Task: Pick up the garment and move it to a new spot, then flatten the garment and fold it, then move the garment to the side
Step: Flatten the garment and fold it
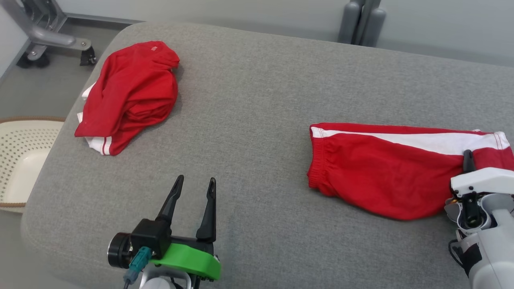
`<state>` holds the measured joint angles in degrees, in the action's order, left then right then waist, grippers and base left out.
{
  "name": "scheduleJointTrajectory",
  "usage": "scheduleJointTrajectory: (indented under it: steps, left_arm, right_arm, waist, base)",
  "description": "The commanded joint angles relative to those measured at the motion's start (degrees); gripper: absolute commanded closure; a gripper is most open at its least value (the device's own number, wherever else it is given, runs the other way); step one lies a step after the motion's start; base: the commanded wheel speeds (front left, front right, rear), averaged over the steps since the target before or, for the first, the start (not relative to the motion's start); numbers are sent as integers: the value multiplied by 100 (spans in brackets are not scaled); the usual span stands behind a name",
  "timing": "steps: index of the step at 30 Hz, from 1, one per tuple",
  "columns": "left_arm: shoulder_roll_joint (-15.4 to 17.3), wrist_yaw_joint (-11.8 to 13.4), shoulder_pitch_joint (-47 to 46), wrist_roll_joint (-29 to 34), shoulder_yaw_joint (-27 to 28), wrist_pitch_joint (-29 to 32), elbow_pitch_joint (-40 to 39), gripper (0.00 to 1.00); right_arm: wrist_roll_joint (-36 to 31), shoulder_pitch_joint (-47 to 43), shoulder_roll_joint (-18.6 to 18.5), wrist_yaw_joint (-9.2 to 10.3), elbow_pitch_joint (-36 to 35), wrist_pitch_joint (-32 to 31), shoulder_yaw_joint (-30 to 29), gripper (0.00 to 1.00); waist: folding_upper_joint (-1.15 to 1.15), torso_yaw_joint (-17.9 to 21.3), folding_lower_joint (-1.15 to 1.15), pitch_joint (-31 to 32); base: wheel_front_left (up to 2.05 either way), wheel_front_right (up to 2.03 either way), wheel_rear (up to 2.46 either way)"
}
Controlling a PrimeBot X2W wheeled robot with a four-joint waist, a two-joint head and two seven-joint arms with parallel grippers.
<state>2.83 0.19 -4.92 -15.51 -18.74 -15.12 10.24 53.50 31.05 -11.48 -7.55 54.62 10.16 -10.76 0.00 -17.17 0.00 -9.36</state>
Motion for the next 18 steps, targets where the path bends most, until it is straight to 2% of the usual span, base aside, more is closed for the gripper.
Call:
scheduleJointTrajectory:
  steps: [1,10,18]
  left_arm:
    - [14,-29,88,19,42,-3,-21,0]
    - [14,-116,163,86,219,-3,-49,0]
    - [15,-182,109,108,143,-3,64,0]
  right_arm:
    - [-113,-163,-11,11,69,117,-38,100]
    - [-995,-262,-10,11,205,473,-253,100]
    - [-1980,-16,177,10,101,505,-361,100]
  waist:
    - [0,378,0,262]
    - [0,931,0,392]
    - [0,861,0,523]
  base:
    - [0,0,0]
    - [0,0,0]
    - [0,0,0]
